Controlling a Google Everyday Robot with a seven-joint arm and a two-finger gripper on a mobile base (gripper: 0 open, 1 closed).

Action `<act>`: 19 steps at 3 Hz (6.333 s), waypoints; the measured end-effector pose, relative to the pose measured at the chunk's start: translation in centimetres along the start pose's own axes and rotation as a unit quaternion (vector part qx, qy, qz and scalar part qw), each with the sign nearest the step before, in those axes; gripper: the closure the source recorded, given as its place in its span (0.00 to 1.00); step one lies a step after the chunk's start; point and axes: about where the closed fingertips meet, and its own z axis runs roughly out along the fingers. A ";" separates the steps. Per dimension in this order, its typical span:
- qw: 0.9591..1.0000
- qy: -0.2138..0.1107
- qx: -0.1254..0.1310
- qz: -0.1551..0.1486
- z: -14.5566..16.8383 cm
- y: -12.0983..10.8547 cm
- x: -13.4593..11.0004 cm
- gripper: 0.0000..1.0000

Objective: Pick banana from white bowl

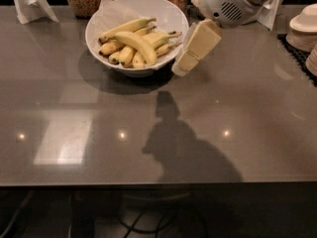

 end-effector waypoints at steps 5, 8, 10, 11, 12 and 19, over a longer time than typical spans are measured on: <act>0.992 -0.038 0.098 0.076 9.3 -8.5 -1.6 0.00; 0.990 -0.070 0.062 0.101 15.6 -10.3 -2.6 0.48; 0.990 -0.073 0.050 0.106 16.7 -10.3 -2.9 0.47; 0.990 -0.075 0.043 0.108 17.1 -10.2 -3.2 0.43; 0.990 -0.079 0.029 0.109 18.4 -10.1 -4.1 0.42; 0.990 -0.035 0.034 0.134 19.7 -9.8 -2.1 0.62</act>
Offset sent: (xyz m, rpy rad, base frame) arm 0.0649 0.0313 -0.0141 0.0030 -0.1004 -0.1669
